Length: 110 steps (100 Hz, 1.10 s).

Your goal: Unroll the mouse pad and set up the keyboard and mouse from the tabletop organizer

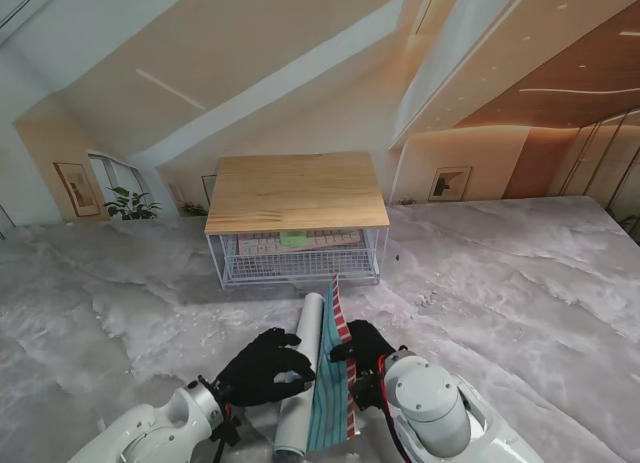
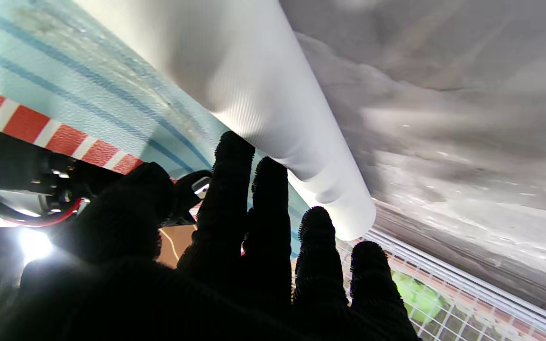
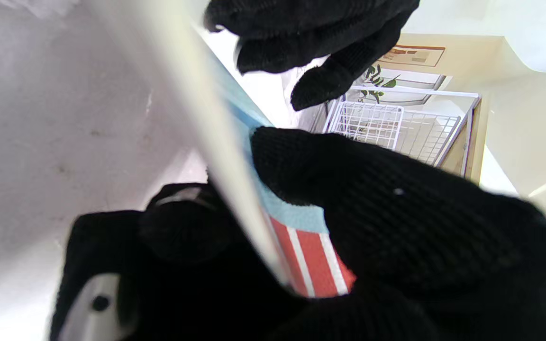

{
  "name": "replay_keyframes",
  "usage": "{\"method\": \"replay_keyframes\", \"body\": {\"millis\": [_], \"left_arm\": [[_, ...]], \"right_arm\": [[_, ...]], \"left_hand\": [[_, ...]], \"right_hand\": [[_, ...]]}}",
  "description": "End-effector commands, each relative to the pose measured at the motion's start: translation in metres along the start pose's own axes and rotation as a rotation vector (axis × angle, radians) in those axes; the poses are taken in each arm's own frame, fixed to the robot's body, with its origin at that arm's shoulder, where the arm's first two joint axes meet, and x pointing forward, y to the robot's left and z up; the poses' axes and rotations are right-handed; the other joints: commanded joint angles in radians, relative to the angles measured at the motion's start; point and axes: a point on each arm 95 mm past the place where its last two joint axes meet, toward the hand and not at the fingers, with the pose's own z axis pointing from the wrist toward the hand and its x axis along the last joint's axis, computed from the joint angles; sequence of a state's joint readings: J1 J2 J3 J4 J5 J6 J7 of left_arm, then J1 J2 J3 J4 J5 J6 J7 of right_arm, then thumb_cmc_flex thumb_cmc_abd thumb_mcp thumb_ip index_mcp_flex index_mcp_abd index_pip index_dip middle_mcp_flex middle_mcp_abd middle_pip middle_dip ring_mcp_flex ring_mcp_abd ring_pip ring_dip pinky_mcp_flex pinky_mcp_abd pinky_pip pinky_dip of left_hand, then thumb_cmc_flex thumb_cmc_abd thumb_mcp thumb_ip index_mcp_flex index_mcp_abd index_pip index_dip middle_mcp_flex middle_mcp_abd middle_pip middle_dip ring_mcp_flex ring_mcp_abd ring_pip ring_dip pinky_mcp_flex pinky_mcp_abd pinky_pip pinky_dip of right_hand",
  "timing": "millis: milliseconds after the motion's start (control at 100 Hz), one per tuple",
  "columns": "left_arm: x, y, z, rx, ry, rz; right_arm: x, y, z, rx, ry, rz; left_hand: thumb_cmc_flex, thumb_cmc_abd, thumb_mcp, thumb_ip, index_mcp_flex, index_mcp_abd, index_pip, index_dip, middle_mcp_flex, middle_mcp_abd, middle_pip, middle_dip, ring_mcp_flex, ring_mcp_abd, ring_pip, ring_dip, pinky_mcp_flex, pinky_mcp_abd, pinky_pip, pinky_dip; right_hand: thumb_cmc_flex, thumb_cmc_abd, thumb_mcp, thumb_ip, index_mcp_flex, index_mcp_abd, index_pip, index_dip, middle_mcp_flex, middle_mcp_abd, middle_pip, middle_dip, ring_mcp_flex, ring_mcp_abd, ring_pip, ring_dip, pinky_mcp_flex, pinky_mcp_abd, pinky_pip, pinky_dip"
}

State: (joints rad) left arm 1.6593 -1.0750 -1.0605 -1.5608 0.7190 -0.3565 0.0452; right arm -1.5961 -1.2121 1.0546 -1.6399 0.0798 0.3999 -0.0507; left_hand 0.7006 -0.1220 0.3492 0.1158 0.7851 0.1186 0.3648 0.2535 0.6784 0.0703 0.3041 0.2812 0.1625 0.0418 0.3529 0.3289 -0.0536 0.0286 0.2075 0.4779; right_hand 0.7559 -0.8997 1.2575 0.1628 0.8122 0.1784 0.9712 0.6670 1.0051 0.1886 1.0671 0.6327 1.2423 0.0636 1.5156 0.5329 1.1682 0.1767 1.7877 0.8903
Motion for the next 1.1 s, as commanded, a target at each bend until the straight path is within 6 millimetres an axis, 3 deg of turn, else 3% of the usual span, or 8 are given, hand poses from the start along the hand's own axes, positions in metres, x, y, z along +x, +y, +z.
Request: {"method": "replay_keyframes", "body": {"millis": [0,360,730,890,1090], "left_arm": [[-0.010,0.012,-0.008,-0.050,-0.038,0.009],[-0.030,0.015,-0.027,-0.037,-0.144,0.041],[-0.043,-0.006,-0.049,0.107,-0.211,0.085],[-0.039,-0.021,-0.051,0.208,-0.188,0.078],[-0.020,-0.032,-0.042,0.259,-0.079,0.049]], "right_arm": [[0.003,-0.002,-0.003,0.013,0.014,-0.003],[0.000,0.007,-0.005,-0.003,0.003,-0.019],[-0.004,0.020,-0.009,-0.016,-0.006,-0.041],[-0.006,0.025,-0.012,-0.015,-0.010,-0.059],[-0.007,0.030,-0.014,-0.022,-0.013,-0.072]], "left_hand": [[-0.027,0.027,0.007,-0.007,0.003,0.008,0.003,0.004,0.026,0.063,-0.008,-0.014,-0.033,-0.036,-0.011,-0.007,-0.013,-0.036,-0.031,0.016],[-0.027,0.025,0.004,0.001,0.003,0.010,0.002,0.007,0.024,0.065,-0.007,-0.013,-0.039,-0.039,-0.012,-0.007,-0.005,-0.041,-0.061,0.023],[-0.025,0.025,0.003,0.004,0.004,0.013,0.001,0.009,0.025,0.070,-0.005,-0.012,-0.036,-0.033,-0.008,-0.005,-0.003,-0.036,-0.065,0.039],[-0.026,0.023,0.006,0.004,0.002,0.014,0.003,0.010,0.024,0.073,0.001,-0.009,-0.029,-0.022,0.001,0.000,-0.008,-0.014,-0.037,0.077],[-0.031,0.021,0.015,0.002,-0.002,0.010,0.008,0.009,0.021,0.068,0.005,-0.007,-0.015,-0.015,0.010,0.004,0.006,0.006,0.019,0.101]], "right_hand": [[0.059,0.006,0.120,0.104,0.104,-0.123,0.075,0.035,0.063,0.112,0.063,0.024,0.071,-0.150,0.093,-0.005,0.035,-0.233,0.239,-0.014],[0.059,0.004,0.122,0.111,0.106,-0.120,0.074,0.037,0.064,0.111,0.062,0.024,0.071,-0.150,0.093,-0.005,0.035,-0.234,0.239,-0.014],[0.058,0.005,0.120,0.117,0.108,-0.123,0.073,0.039,0.064,0.111,0.062,0.025,0.071,-0.150,0.093,-0.005,0.035,-0.229,0.240,-0.014],[0.058,0.005,0.119,0.120,0.109,-0.122,0.072,0.039,0.064,0.111,0.061,0.025,0.071,-0.148,0.093,-0.005,0.035,-0.229,0.240,-0.014],[0.058,0.006,0.119,0.122,0.109,-0.124,0.071,0.040,0.064,0.111,0.061,0.025,0.071,-0.147,0.093,-0.005,0.034,-0.227,0.240,-0.014]]}}
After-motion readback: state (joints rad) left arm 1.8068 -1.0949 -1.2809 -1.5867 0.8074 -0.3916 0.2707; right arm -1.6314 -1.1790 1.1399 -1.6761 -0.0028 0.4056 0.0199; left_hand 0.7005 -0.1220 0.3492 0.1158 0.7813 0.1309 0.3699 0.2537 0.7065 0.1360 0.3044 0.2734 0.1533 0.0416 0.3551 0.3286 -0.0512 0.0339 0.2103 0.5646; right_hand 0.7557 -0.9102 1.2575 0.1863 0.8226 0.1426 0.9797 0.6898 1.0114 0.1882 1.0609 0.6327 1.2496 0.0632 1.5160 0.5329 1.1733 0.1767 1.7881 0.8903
